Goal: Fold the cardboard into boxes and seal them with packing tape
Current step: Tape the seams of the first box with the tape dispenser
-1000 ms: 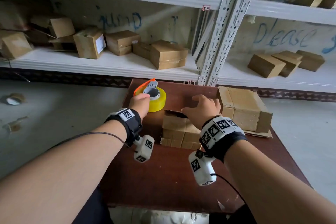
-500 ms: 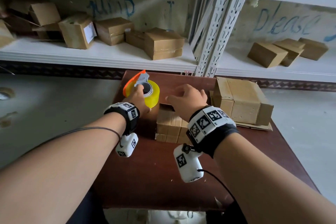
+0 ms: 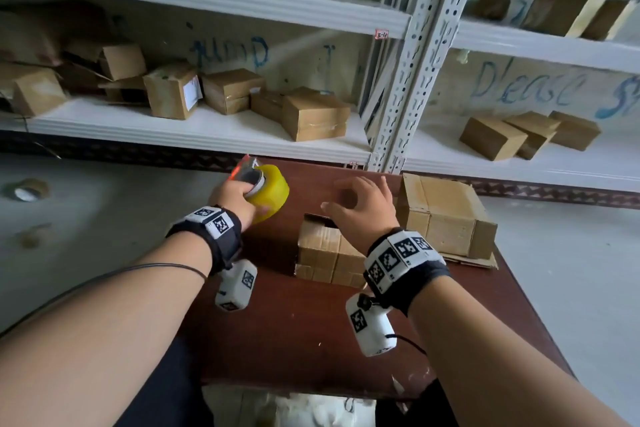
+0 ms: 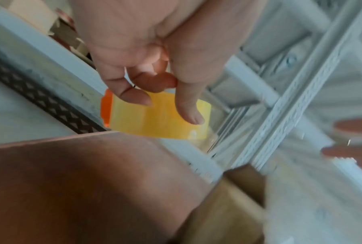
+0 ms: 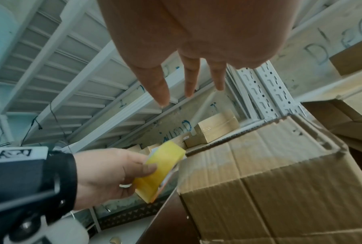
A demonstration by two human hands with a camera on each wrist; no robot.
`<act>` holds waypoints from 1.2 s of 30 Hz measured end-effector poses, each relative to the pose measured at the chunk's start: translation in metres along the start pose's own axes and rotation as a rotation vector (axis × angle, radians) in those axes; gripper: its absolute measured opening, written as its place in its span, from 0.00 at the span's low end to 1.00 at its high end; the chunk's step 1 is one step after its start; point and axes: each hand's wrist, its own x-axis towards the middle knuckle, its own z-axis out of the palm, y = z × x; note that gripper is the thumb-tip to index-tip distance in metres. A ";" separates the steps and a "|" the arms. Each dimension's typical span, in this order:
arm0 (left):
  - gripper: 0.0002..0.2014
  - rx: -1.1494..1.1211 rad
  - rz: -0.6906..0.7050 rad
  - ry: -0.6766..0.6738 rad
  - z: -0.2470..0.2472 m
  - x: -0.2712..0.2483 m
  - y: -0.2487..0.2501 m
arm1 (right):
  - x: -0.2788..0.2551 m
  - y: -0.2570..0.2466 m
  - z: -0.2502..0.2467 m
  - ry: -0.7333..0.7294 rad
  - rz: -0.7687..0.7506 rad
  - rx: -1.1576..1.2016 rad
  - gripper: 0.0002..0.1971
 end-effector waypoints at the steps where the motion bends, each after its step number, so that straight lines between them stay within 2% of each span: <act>1: 0.15 -0.047 0.007 0.028 -0.007 -0.005 0.010 | -0.004 -0.002 -0.004 0.020 -0.028 0.050 0.20; 3: 0.29 -0.181 0.004 0.095 -0.018 -0.019 0.030 | -0.009 -0.004 -0.007 0.054 -0.033 0.195 0.17; 4: 0.33 -0.294 0.009 0.131 -0.024 -0.030 0.043 | -0.013 -0.007 -0.009 0.069 -0.012 0.275 0.14; 5: 0.31 -0.420 0.029 0.133 -0.028 -0.042 0.053 | -0.017 -0.010 -0.011 0.076 0.017 0.345 0.11; 7: 0.19 -0.683 0.075 0.053 -0.031 -0.067 0.070 | -0.023 -0.019 -0.013 0.073 0.122 0.498 0.07; 9: 0.15 -1.002 0.014 -0.101 -0.031 -0.094 0.084 | -0.031 -0.028 -0.014 -0.012 0.328 0.714 0.14; 11: 0.13 -1.283 -0.055 -0.283 -0.031 -0.116 0.092 | -0.036 -0.033 -0.012 -0.144 0.510 0.781 0.30; 13: 0.04 -1.420 -0.077 -0.420 -0.029 -0.135 0.101 | -0.041 -0.037 -0.008 -0.224 0.561 0.818 0.45; 14: 0.07 -1.442 -0.071 -0.466 -0.028 -0.142 0.104 | -0.042 -0.038 -0.007 -0.235 0.555 0.888 0.48; 16: 0.20 -1.418 -0.069 -0.519 -0.027 -0.153 0.109 | -0.045 -0.042 -0.007 -0.240 0.539 1.056 0.46; 17: 0.24 -1.404 -0.068 -0.536 -0.029 -0.157 0.112 | -0.045 -0.043 -0.006 -0.233 0.554 1.137 0.46; 20: 0.26 -1.401 -0.061 -0.604 -0.030 -0.159 0.114 | -0.046 -0.046 -0.007 -0.177 0.628 1.302 0.44; 23: 0.31 -1.355 -0.085 -0.641 -0.032 -0.152 0.113 | -0.050 -0.050 -0.012 -0.163 0.644 1.443 0.34; 26: 0.27 -1.350 -0.188 -0.606 -0.027 -0.137 0.105 | -0.045 -0.048 -0.015 -0.132 0.579 1.475 0.24; 28: 0.20 -1.281 -0.247 -0.499 -0.020 -0.128 0.099 | -0.042 -0.044 -0.014 -0.115 0.532 1.485 0.21; 30: 0.20 -1.205 -0.256 -0.444 -0.015 -0.122 0.094 | -0.038 -0.040 -0.011 -0.116 0.495 1.455 0.20; 33: 0.30 -1.103 -0.277 -0.461 -0.014 -0.113 0.086 | -0.032 -0.035 -0.006 -0.073 0.448 1.337 0.28; 34: 0.30 -1.045 -0.287 -0.455 -0.014 -0.112 0.085 | -0.030 -0.034 -0.004 -0.054 0.425 1.290 0.33; 36: 0.21 -0.922 -0.295 -0.435 -0.013 -0.116 0.085 | -0.028 -0.034 -0.006 -0.036 0.411 1.195 0.43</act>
